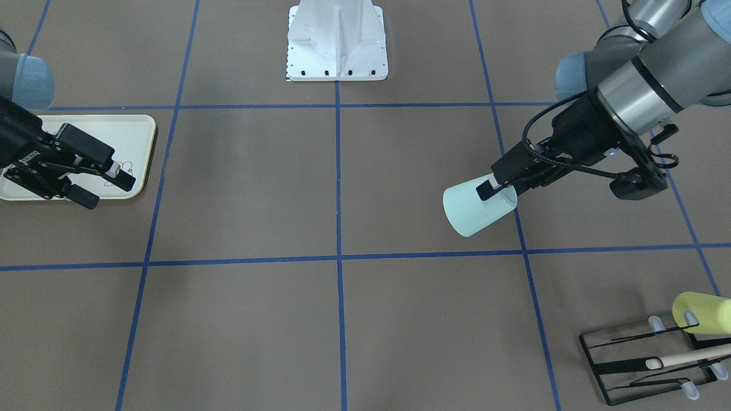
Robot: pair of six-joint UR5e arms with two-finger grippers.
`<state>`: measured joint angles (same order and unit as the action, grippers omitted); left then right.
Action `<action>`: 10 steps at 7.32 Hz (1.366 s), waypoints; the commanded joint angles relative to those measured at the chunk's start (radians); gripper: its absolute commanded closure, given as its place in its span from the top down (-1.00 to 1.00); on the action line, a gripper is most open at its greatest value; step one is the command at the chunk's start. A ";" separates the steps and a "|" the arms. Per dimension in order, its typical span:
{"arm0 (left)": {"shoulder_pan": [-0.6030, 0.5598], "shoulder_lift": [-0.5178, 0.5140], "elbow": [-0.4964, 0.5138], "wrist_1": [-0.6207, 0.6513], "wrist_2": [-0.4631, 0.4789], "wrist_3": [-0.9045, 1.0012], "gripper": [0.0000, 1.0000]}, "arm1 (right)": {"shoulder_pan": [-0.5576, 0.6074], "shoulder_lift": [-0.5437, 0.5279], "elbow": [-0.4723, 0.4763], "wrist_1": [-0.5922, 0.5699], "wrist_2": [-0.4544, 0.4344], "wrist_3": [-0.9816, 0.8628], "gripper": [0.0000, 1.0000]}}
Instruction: Left arm grabs green cup and hands to right arm on tray
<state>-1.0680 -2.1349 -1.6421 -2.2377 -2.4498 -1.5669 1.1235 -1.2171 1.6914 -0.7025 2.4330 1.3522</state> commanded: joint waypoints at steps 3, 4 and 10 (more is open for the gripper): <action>0.156 0.001 -0.114 -0.040 0.002 -0.201 -1.00 | -0.253 0.002 -0.002 0.543 -0.312 0.455 1.00; 0.184 0.001 -0.114 -0.103 0.003 -0.275 -1.00 | -0.345 0.002 -0.002 0.636 -0.435 0.503 1.00; 0.187 -0.048 -0.114 -0.238 0.008 -0.678 -1.00 | -0.703 0.028 -0.009 0.951 -0.941 0.551 0.96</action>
<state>-0.8810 -2.1668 -1.7565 -2.4543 -2.4420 -2.1806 0.4641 -1.2021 1.6855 0.2188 1.5642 1.9034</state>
